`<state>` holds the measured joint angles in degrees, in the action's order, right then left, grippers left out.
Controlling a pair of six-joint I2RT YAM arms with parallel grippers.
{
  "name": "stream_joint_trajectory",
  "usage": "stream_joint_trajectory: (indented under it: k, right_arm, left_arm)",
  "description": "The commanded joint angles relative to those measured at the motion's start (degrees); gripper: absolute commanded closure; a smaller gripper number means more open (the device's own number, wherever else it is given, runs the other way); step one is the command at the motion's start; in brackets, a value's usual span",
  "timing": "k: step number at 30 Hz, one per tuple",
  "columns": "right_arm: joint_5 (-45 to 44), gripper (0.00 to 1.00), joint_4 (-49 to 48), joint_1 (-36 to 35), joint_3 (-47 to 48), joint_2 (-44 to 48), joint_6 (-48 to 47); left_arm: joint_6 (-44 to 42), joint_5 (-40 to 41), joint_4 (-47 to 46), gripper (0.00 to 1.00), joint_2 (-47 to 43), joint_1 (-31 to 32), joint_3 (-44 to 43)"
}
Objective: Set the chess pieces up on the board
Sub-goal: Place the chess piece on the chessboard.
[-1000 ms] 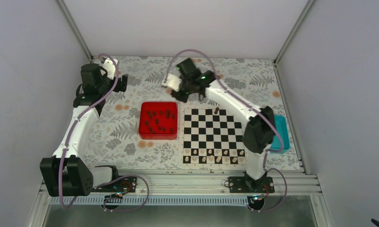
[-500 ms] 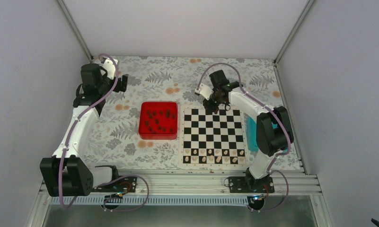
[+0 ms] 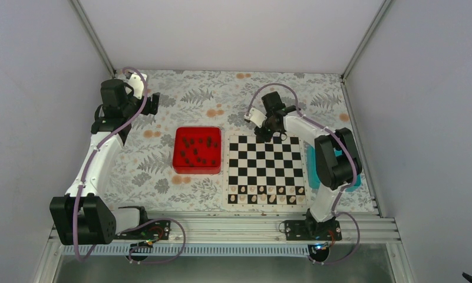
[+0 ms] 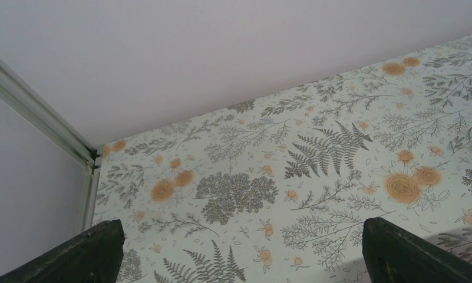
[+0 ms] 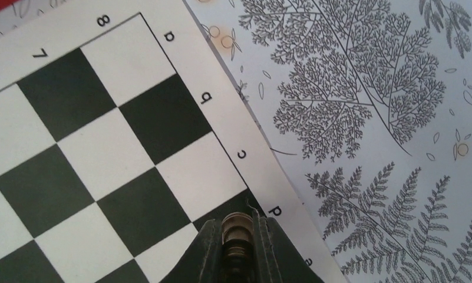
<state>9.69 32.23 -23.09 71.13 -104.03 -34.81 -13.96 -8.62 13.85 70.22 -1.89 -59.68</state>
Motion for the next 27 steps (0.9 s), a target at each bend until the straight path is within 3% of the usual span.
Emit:
stream_joint_trajectory:
  k: [1,27]
  right_arm:
    - [-1.33,0.95,-1.9,0.98,-0.92,-0.41,-1.23]
    - [-0.3,0.92,-1.17,1.64,-1.0,-4.56,-1.85]
  left_arm:
    - [0.14,-0.87,-0.77,0.0,-1.09,-0.39,-0.29]
    - [-0.11,-1.15,-1.08,0.0,-0.64,-0.38,0.02]
